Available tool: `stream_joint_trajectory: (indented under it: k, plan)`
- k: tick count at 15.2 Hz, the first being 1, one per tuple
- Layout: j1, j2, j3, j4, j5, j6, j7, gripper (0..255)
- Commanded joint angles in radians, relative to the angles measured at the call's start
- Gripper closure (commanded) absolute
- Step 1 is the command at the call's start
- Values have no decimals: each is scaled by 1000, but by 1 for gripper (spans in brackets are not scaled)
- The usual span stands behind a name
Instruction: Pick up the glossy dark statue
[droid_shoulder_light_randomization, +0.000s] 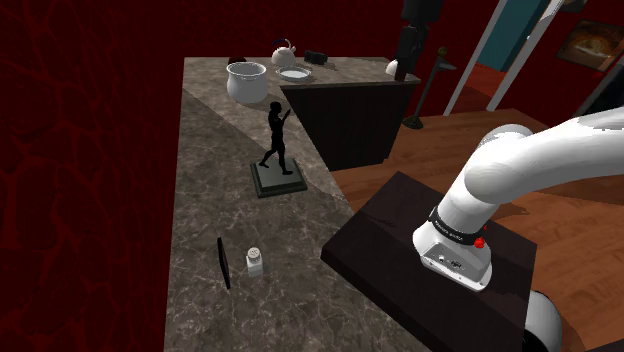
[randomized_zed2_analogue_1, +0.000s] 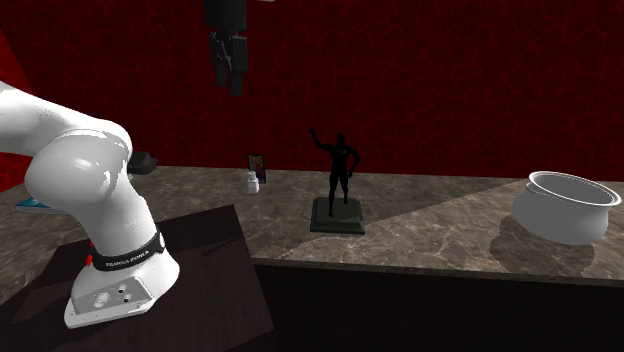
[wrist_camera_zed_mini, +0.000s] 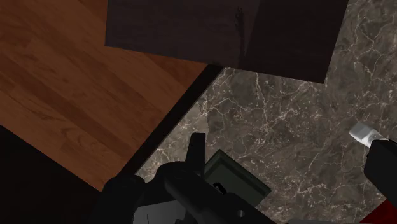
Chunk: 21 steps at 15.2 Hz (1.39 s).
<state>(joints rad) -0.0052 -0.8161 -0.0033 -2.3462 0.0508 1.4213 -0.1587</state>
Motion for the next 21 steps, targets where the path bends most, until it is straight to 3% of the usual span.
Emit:
stream_joint_trajectory:
  k: [1,11,21]
  plan:
    - [0,0,0,0,0,0,0,0]
    - [32,337,5,81,39,273,-48,0]
    - [62,704,16,296,81,441,-99,0]
